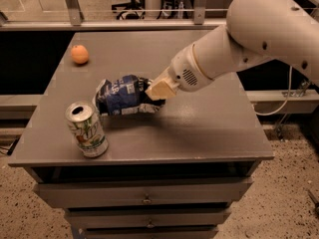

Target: Move blue chip bag near 7up can

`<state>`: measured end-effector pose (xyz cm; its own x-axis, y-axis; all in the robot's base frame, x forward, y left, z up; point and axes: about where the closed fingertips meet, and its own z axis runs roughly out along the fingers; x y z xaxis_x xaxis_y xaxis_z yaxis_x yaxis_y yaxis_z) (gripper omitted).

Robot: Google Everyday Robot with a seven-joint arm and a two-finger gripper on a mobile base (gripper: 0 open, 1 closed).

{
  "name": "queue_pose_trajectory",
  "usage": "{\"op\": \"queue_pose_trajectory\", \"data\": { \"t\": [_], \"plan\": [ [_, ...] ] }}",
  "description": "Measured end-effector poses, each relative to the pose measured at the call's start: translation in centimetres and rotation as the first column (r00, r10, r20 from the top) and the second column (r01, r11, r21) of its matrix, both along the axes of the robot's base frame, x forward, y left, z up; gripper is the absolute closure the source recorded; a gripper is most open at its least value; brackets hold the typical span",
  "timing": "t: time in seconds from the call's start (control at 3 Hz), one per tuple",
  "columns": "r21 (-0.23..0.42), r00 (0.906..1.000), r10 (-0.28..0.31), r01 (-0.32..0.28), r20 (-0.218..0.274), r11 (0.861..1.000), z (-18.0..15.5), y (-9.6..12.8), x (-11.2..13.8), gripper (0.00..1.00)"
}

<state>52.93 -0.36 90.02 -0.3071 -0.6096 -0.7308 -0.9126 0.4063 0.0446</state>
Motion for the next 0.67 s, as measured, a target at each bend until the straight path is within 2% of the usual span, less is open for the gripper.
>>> {"op": "queue_pose_trajectory", "data": {
  "t": [0.33,0.67],
  "plan": [
    [-0.001,0.9998,0.014,-0.014,-0.014,1.000,-0.31,0.72,-0.16,0.85],
    [-0.009,0.9996,0.011,-0.011,-0.026,1.000,-0.69,1.00,-0.10,0.61]
  ]
}}
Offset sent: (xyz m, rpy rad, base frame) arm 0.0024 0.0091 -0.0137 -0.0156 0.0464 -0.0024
